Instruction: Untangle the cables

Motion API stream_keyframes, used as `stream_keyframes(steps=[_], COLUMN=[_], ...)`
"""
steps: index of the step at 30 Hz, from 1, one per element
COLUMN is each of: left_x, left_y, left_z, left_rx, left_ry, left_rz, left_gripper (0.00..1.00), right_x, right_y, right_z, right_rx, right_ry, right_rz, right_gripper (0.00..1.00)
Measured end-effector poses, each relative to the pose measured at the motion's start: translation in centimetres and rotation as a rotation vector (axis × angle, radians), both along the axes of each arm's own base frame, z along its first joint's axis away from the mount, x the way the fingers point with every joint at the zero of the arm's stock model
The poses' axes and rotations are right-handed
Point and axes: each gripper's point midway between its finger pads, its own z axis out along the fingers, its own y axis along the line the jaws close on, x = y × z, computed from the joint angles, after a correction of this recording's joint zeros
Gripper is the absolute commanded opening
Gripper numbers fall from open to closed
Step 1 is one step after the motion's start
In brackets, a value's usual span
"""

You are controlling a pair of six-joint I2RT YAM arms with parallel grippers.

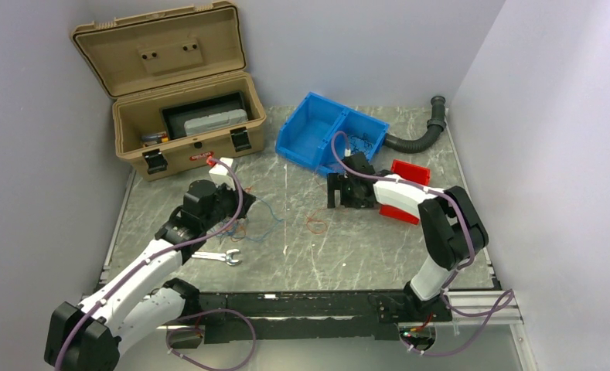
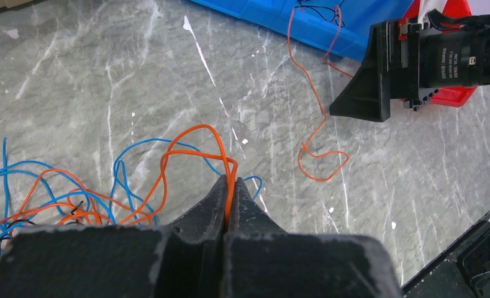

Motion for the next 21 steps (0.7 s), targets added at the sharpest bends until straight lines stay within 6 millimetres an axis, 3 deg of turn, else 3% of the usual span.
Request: stream_keyframes(steps=[11, 18, 21], left_x=[0.0, 0.0, 0.0], left_y=[0.0, 0.0, 0.0], left_z=[-0.1, -0.1, -0.1], left_rx=[0.007, 0.007, 0.007], left_ry=[-0.003, -0.003, -0.003], left_rz=[-0.003, -0.003, -0.002], left_gripper=[0.00, 0.00, 0.00], right_x=[0.8, 2.0, 1.9], right_y=[2.8, 4.0, 4.5], right_z=[1.0, -0.4, -0.7], right_rx=[0.162, -0.050, -0.108], right_ry=[-0.012, -0.001, -0.016], right_rz=[0.066, 0.070, 0.086], right_gripper=[0.96, 0.93, 0.86])
